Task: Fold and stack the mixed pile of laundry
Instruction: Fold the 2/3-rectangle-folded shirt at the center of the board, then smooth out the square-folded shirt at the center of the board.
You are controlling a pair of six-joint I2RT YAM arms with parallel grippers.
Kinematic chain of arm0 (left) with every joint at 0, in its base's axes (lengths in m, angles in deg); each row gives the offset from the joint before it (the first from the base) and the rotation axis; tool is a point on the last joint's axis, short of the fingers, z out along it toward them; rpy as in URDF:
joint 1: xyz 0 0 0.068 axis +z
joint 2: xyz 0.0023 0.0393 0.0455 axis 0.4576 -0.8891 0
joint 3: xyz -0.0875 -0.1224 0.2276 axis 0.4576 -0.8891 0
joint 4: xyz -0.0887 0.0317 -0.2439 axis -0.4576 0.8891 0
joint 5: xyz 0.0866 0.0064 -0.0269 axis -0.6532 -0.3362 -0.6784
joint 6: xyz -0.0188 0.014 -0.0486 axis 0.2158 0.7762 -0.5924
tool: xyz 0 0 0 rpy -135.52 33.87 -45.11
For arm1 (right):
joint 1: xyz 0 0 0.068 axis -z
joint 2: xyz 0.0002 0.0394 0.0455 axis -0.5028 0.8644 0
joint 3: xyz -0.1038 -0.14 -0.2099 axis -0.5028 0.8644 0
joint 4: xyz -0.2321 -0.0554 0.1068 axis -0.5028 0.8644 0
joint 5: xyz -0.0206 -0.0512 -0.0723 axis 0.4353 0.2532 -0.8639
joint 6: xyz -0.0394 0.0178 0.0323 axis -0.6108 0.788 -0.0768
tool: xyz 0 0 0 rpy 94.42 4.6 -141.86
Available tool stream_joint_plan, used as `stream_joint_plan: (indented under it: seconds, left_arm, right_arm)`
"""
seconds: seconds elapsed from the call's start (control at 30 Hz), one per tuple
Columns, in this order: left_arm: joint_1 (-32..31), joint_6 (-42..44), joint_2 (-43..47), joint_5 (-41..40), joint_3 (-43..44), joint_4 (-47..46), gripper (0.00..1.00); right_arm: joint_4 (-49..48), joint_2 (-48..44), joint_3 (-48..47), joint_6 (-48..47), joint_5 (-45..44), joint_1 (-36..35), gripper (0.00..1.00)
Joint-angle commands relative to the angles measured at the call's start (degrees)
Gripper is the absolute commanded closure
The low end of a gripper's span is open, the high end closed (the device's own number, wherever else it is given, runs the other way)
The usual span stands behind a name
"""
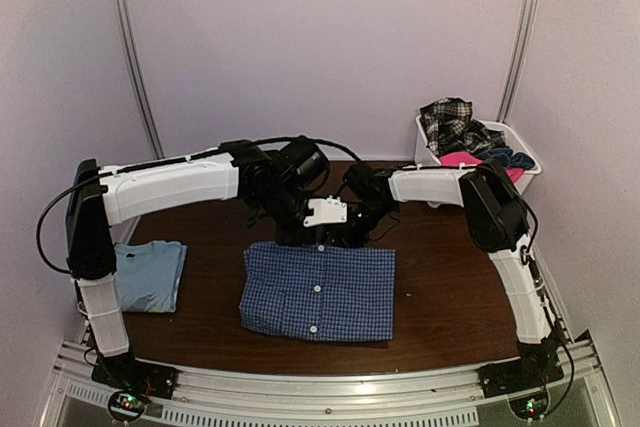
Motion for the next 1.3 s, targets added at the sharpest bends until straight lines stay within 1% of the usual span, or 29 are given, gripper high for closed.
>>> stream_joint_plan:
  seconds: [0.0, 0.1, 0.17, 0.2, 0.23, 0.3, 0.4, 0.43, 0.5, 0.53, 0.6, 0.63, 0.77, 0.87, 1.0, 1.13, 1.27]
  left_arm:
    - [3.2, 0.0, -0.4, -4.0, 2.3, -6.4, 0.68]
    - [7.0, -5.8, 0.9, -1.7, 3.0, -6.0, 0.67]
    - [10.2, -10.5, 3.1, 2.8, 0.7, -6.1, 0.67]
    - [11.8, -13.0, 4.7, 5.4, -1.5, -6.9, 0.63]
    - [14.0, -16.2, 6.2, 7.5, -4.3, -8.3, 0.56]
    - [17.5, -21.3, 8.6, 14.1, -9.6, -9.8, 0.54]
    - [22.9, -28.9, 11.8, 24.9, -19.4, -15.6, 0.51]
    - [24.4, -30.9, 12.9, 28.0, -22.4, -18.3, 0.50]
    - [26.9, -35.4, 15.5, 31.9, -28.2, -22.9, 0.49]
    - [27.8, -36.9, 17.0, 33.1, -31.6, -25.3, 0.48]
    - [29.1, -40.2, 19.5, 34.3, -36.2, -30.4, 0.43]
    - [29.7, -41.3, 20.0, 35.0, -37.9, -32.4, 0.41]
    - [31.6, -44.6, 18.8, 39.4, -42.8, -38.9, 0.39]
    - [31.6, -45.7, 17.2, 39.9, -44.8, -43.1, 0.37]
    - [31.6, -45.4, 13.9, 39.6, -44.8, -45.7, 0.36]
    - [31.6, -46.8, 11.5, 44.0, -45.2, -50.8, 0.37]
    - [31.6, -49.6, 9.2, 49.3, -46.9, -58.3, 0.40]
  right_arm:
    - [-1.4, -3.8, -1.8, 4.1, -1.3, 4.2, 0.42]
    - [-5.6, -8.4, -1.3, 8.2, -2.7, 8.6, 0.40]
    - [-6.8, -11.3, -1.3, 9.4, -4.0, 10.9, 0.39]
    - [-6.8, -12.4, -1.3, 9.5, -4.2, 11.7, 0.39]
    - [-6.5, -13.7, -0.9, 9.4, -4.0, 12.2, 0.38]
    - [-5.5, -15.7, 1.3, 8.6, -3.4, 12.8, 0.38]
    - [-5.6, -20.1, 9.2, 7.4, -1.4, 12.8, 0.38]
    - [-7.1, -22.3, 12.7, 7.5, -0.6, 12.8, 0.38]
    - [-10.9, -27.0, 20.8, 7.8, 1.0, 12.8, 0.34]
    - [-12.1, -29.2, 24.0, 7.5, 2.0, 12.8, 0.32]
    - [-13.8, -33.5, 29.9, 6.5, 2.8, 12.8, 0.24]
    - [-14.3, -35.1, 32.6, 5.9, 3.3, 12.7, 0.22]
    - [-18.2, -39.6, 40.2, 5.5, 3.9, 12.1, 0.19]
    - [-21.5, -39.6, 42.9, 5.1, 3.1, 11.5, 0.19]
    - [-23.5, -37.1, 43.7, 3.8, 2.6, 10.4, 0.20]
    - [-26.1, -33.9, 43.5, 3.0, 3.6, 8.9, 0.26]
    - [-26.4, -31.6, 42.9, 1.9, 4.0, 7.9, 0.32]
